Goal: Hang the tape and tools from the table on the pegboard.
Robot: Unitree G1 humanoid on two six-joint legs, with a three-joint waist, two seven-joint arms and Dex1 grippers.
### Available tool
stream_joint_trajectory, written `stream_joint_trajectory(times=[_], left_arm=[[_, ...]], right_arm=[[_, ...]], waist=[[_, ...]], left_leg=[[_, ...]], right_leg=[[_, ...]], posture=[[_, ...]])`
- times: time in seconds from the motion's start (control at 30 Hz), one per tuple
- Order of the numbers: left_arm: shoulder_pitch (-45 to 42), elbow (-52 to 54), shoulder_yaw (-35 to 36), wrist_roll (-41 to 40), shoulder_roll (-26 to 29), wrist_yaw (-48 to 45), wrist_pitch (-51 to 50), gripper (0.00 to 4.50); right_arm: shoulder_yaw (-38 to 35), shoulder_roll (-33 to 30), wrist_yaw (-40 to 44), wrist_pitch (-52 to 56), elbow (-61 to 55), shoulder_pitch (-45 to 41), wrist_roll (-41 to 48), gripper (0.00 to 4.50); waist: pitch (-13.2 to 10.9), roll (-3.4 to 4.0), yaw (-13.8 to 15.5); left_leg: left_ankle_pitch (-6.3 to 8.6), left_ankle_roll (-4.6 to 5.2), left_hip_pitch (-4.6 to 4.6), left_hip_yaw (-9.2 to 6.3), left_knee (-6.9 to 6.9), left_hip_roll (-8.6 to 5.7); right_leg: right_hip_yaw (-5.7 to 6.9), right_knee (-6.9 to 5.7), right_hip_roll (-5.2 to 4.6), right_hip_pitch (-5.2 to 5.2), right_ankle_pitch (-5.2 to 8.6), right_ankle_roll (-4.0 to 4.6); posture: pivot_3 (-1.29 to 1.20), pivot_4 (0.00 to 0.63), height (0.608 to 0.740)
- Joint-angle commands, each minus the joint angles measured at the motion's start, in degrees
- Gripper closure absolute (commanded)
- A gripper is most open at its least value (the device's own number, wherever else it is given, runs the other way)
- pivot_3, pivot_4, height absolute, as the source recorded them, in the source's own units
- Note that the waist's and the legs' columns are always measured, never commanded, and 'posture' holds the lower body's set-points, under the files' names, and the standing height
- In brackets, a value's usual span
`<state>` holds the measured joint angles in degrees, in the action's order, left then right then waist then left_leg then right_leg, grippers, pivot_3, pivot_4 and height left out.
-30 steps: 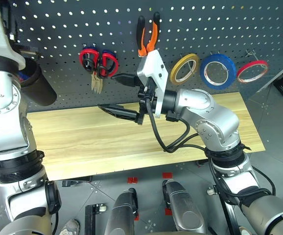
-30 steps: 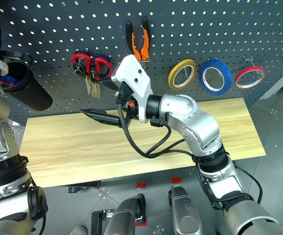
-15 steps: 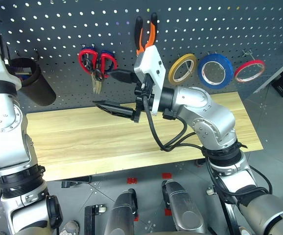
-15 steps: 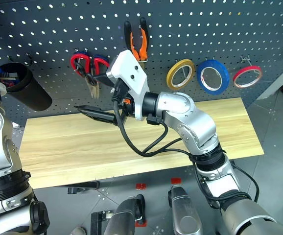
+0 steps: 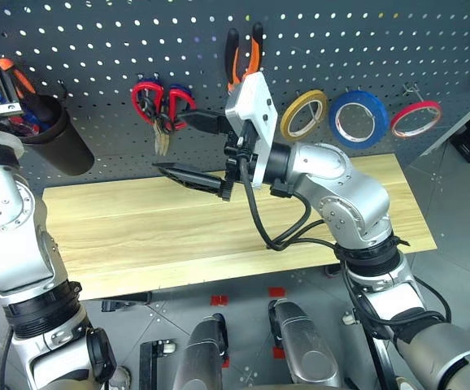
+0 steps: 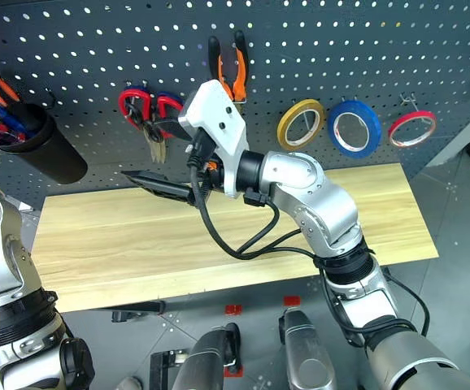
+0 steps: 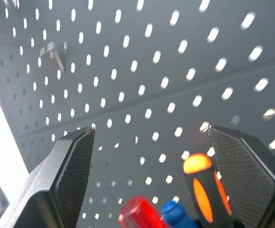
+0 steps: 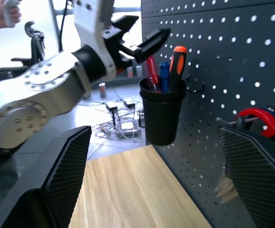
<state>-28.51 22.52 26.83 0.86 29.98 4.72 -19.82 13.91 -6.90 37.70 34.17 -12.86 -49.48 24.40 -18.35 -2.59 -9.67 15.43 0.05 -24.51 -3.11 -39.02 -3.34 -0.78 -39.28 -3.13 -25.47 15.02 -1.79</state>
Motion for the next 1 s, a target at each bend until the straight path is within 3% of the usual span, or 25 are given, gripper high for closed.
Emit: stream_joint_trajectory(times=[0.03,0.27,0.43,0.63,0.77,1.0], left_arm=[[4.13,10.37,-2.35,-3.47,-1.27,-3.97,-5.56,0.46],[21.4,24.1,-3.18,-3.39,-7.13,-5.28,-14.53,0.46],[29.75,20.72,0.39,-8.17,-11.71,-8.06,-15.04,0.46],[32.25,11.59,0.15,-8.91,-12.43,-10.25,-9.85,0.46],[30.38,8.04,-1.17,-8.23,-13.47,-7.77,-12.64,0.46],[29.79,2.58,-3.37,-10.4,-15.13,-10.62,-7.37,0.46]], right_arm=[[-2.35,-1.05,-2.04,-1.91,-5.52,4.35,-0.25,0.0],[-2.5,-3.12,-5.65,-2.71,-11.08,15.86,-1.51,0.0],[-2.65,-5.16,-12.44,-13.1,-4.33,23.99,-12.61,0.0],[-3.45,-8.06,-23.6,-24.37,8.0,31.48,-26.36,0.0],[-8.58,-6.34,-30.33,-23.23,15.31,35.58,-26.78,0.0],[-13.36,-5.96,-35.18,-28.44,27.41,36.96,-27.8,0.0]], waist=[[0.44,-0.03,0.1],[2.39,0.11,-0.02],[4.8,0.24,1.46],[7.39,0.32,3.3],[9.11,0.42,3.6],[12.21,0.88,3.24]], left_leg=[[0.0,0.0,0.0,0.0,-0.02,-0.01],[0.0,-0.02,0.01,0.04,0.05,0.07],[-0.02,-0.05,0.17,0.07,0.08,0.03],[0.0,-0.03,0.54,0.08,0.1,-0.06],[0.01,-0.03,0.62,0.07,0.15,-0.05],[0.24,0.15,1.25,0.1,0.26,-0.04]], right_leg=[[0.0,-0.03,-0.01,0.0,-0.01,0.02],[-0.05,0.06,0.08,-0.02,-0.02,0.03],[-0.12,-0.09,0.08,0.1,-0.01,0.03],[-0.13,0.14,0.06,0.53,-0.01,0.03],[-0.14,0.22,0.07,0.66,-0.01,0.04],[-0.18,0.37,0.09,1.36,0.01,0.05]], posture=[[-0.24,0.23,0.74],[-0.19,0.189,0.74],[-0.18,0.158,0.74],[-0.19,0.115,0.74],[-0.19,0.087,0.74],[-0.2,0.044,0.74]])
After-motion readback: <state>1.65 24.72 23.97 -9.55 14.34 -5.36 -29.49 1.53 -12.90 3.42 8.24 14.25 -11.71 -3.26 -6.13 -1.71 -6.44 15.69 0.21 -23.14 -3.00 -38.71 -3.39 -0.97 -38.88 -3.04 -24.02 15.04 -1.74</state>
